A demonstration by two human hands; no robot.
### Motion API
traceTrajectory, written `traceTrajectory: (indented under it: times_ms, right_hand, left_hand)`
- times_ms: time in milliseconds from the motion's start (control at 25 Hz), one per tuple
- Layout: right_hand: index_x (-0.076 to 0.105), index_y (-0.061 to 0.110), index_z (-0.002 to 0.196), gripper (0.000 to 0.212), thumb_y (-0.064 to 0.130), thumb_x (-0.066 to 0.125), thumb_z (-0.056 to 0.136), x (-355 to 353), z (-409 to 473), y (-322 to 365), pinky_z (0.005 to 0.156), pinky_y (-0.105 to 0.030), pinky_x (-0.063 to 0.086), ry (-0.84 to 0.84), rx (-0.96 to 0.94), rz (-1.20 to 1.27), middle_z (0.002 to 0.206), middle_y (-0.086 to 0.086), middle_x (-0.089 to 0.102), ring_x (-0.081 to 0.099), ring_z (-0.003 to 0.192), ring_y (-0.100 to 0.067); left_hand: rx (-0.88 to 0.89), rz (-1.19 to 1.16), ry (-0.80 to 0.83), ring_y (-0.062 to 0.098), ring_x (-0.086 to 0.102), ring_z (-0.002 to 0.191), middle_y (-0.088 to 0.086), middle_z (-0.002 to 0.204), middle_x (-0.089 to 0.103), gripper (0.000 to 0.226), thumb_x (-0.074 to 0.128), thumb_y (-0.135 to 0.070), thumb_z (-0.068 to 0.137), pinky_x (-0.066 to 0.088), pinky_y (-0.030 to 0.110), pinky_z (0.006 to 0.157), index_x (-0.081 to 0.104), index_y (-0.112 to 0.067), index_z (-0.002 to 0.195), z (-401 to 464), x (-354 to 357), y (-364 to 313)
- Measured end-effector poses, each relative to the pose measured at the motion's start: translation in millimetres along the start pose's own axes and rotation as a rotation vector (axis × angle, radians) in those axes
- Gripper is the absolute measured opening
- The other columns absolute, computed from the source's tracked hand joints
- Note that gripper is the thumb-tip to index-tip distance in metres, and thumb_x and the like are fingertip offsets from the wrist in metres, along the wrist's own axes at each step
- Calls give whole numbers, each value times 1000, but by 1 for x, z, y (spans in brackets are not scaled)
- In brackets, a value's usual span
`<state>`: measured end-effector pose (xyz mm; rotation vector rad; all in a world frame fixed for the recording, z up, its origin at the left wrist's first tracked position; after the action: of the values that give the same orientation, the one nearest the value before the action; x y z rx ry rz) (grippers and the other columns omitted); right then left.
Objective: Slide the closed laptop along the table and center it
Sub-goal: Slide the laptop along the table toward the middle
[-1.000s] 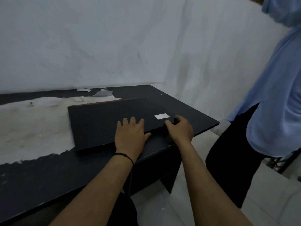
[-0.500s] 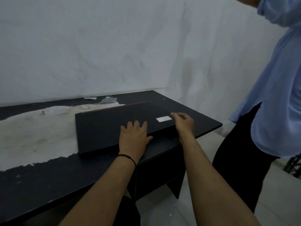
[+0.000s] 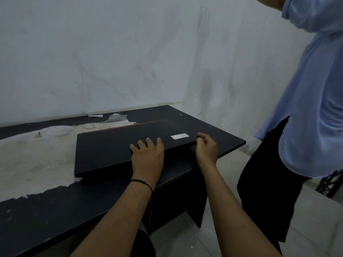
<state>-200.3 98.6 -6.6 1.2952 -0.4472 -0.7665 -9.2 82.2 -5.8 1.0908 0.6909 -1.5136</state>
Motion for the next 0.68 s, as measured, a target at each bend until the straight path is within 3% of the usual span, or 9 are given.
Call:
traceTrajectory:
  times_ms: [80,160,240,440,680]
  right_hand:
    - [69,27,119,40,15,56,83,3,-8,-2,89,-33,47,58,-69,-108,105,6,69,62,111,-23]
    - [60,27,132,55,16,62,77,11,-20,-3,109,-45,37,86,-238,-500,141,-6,55,43,135,-30]
    - [55,25,136,62,20,67,76,26,-28,5,116,-51,25,99,-454,-830,154,-8,41,28,144,-32]
    - [62,19,130,40,23,60,90,68,-38,32,109,-43,31,296,-837,-981,128,-6,65,55,123,-27]
    - [62,16,134,54,13,70,80,69,-42,28,100,-41,42,311,-858,-934,128,-8,67,60,117,-29]
  left_hand:
    - [-1,-1,-2,48,44,135,24,153,43,59,44,-37,105,34,65,109,28,-16,157,-1,0,1]
    - [2,0,-9,47,45,135,24,152,44,57,44,-37,105,34,65,110,29,-15,156,-1,0,0]
    - [3,-3,-20,47,45,135,24,152,44,56,43,-35,106,34,64,110,30,-14,156,-1,-1,0]
    - [2,-16,-16,45,44,137,23,153,43,54,43,-30,106,34,63,111,31,-13,155,-4,-4,2]
    - [17,-76,-46,34,52,127,11,138,57,52,55,-28,99,40,54,108,42,-16,148,-15,-13,15]
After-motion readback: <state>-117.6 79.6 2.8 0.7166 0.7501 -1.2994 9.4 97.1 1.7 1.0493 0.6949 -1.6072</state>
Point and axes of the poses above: each hand's wrist, its own z-axis towards the middle knuckle, its own x-axis out of the palm, y = z × x, the point moved 4 cm from there along z, towards the middle knuckle
